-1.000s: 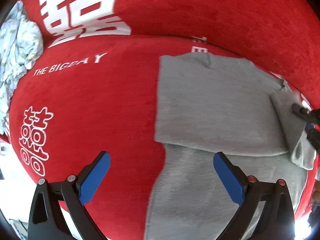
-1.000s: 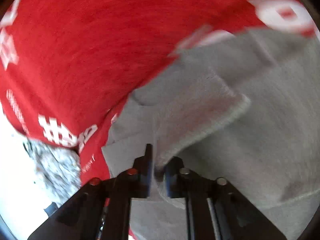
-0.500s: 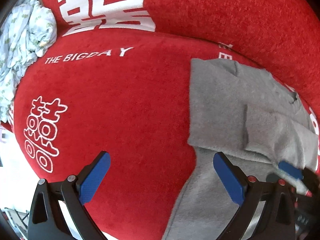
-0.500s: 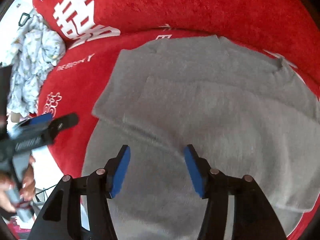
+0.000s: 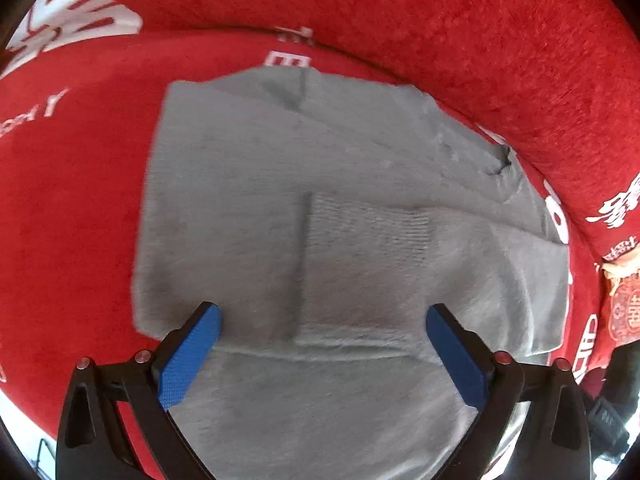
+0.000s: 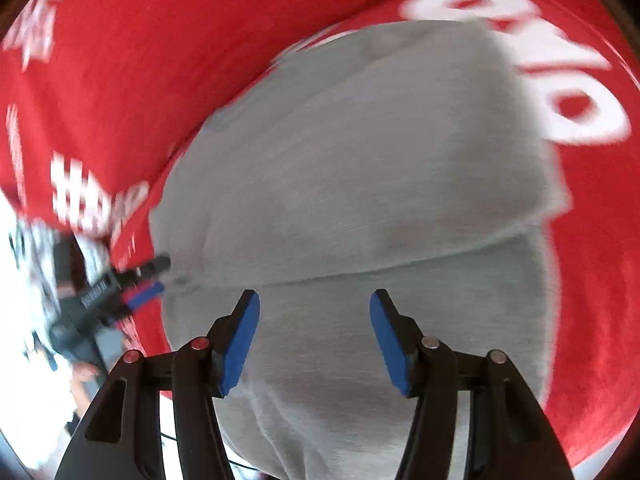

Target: Fold small clothes

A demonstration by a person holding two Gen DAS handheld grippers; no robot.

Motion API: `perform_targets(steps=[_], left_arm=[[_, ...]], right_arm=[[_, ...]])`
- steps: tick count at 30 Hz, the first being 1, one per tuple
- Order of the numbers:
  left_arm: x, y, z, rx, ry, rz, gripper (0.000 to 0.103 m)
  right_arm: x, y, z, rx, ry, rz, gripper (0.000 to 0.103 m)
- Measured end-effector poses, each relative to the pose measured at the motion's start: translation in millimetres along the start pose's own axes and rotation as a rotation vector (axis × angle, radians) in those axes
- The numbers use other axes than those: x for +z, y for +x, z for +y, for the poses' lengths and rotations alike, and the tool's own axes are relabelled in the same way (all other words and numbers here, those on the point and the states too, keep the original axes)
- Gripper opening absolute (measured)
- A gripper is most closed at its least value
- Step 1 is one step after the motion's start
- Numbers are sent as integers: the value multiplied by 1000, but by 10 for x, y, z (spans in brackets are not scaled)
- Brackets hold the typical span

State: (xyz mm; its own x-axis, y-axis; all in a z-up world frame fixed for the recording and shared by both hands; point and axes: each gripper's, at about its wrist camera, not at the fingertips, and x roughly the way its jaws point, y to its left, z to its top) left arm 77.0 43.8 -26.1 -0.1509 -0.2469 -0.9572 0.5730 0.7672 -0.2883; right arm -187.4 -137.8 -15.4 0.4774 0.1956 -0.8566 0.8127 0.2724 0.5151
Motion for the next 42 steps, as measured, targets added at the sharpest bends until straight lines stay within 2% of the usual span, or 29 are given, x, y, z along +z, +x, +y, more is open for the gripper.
perform_targets(steps=[1, 2, 4, 6, 9, 10, 11, 12, 13, 15, 16, 18, 20, 22, 24, 27, 29, 30, 31, 34, 36, 42], left_arm=[[0, 8, -30, -5, 2, 5, 81], [6, 9, -63, -6, 12, 7, 71], [30, -12, -102, -15, 36, 6, 14], [58, -86, -68, -73, 11, -7, 14], [93, -280, -5, -93, -2, -75, 14], [80, -333, 14, -87, -3, -96, 7], [64, -357, 39, -73, 0, -105, 5], [53, -349, 76, -69, -1, -97, 5], [41, -309, 120, -69, -7, -82, 5], [-3, -177, 157, -49, -7, -51, 5], [-49, -112, 158, -23, 7, -48, 5], [-110, -53, 160, 15, 25, -49, 5], [-138, -78, 130, 24, 29, -65, 5], [-156, -80, 113, 31, 32, -65, 5], [-159, -81, 101, 38, 33, -64, 5], [-141, -59, 62, 50, 28, -64, 5], [-141, -70, 30, 53, 25, -65, 5], [-140, -58, -16, 53, 27, -69, 5], [-155, -80, -30, 52, 37, -73, 5], [-221, -62, -75, 73, 76, -78, 5], [-283, -43, -76, 123, 98, -85, 5], [-397, -223, 69, 200, 82, -79, 5]], right_arm=[[22, -57, -150, 18, 62, -19, 63], [35, -84, -245, 31, 104, -30, 63], [60, -148, -491, 63, 210, -55, 64], [75, -185, -690, 112, 308, -85, 64], [146, -245, -817, 140, 366, -130, 64], [185, -251, -816, 144, 361, -138, 57], [232, -258, -784, 140, 336, -142, 44], [281, -256, -735, 120, 300, -139, 19], [329, -257, -690, 90, 262, -135, 15], [391, -236, -617, 14, 183, -122, 15], [403, -200, -594, -62, 145, -96, 15], [377, -207, -560, -108, 118, -79, 11], [338, -324, -498, -151, 92, -89, 24], [323, -511, -435, -166, 43, -162, 47], [376, -589, -490, -192, 32, -202, 56], [597, -415, -722, -142, 123, -135, 56], [695, -253, -790, -110, 168, -66, 49], [701, -257, -741, -105, 142, -74, 23], [717, -249, -668, -111, 94, -63, 13], [695, -255, -464, -254, -57, -73, 12], [696, -227, -483, -330, -103, -74, 12], [608, -447, -529, -374, -68, -113, 14]])
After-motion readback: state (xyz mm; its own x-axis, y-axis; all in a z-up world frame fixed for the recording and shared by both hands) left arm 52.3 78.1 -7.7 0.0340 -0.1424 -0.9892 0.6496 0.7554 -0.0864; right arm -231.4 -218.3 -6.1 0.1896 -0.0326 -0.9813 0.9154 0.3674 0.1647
